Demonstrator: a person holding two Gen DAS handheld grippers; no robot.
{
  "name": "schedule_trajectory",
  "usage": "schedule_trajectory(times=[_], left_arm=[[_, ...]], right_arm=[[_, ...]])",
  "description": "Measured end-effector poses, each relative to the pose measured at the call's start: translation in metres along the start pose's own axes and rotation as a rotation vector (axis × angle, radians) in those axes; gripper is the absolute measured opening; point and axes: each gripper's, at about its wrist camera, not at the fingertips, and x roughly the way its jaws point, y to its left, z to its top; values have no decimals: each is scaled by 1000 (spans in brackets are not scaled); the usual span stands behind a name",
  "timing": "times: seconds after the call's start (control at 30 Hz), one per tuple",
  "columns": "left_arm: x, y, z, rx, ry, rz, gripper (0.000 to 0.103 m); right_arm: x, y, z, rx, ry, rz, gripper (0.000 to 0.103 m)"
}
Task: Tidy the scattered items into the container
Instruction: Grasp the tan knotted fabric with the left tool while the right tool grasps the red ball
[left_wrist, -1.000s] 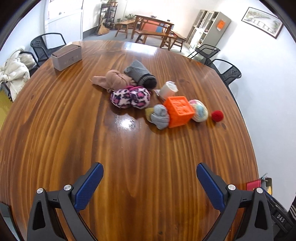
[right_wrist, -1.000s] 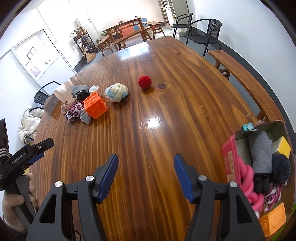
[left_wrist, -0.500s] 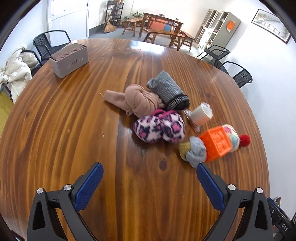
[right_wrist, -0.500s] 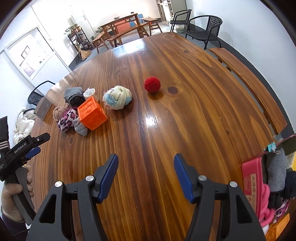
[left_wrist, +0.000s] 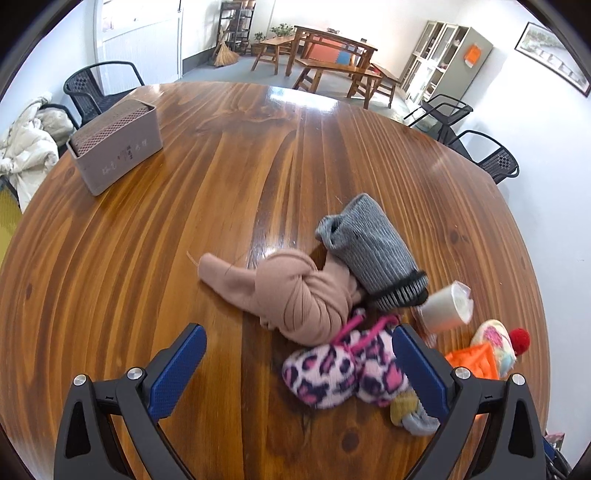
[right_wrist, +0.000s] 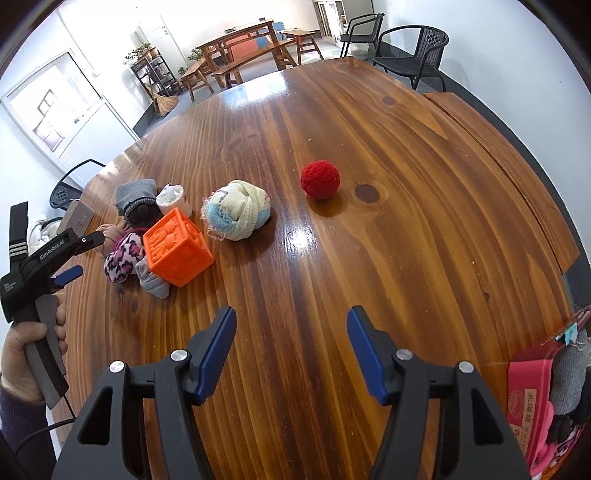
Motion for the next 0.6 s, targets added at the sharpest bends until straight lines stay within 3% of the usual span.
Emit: schedule_trajectory(times=[0.4, 0.47, 0.6], left_arm=[[48, -3, 12, 42, 64, 37, 102], [48, -1, 11, 50, 43, 53, 101], [43, 5, 13, 50, 11, 43, 85]], right_arm=[[16, -7, 29, 23, -15, -28, 67], [18, -5, 36, 21, -25, -29, 67], [27, -3, 47, 12, -42, -32, 67]])
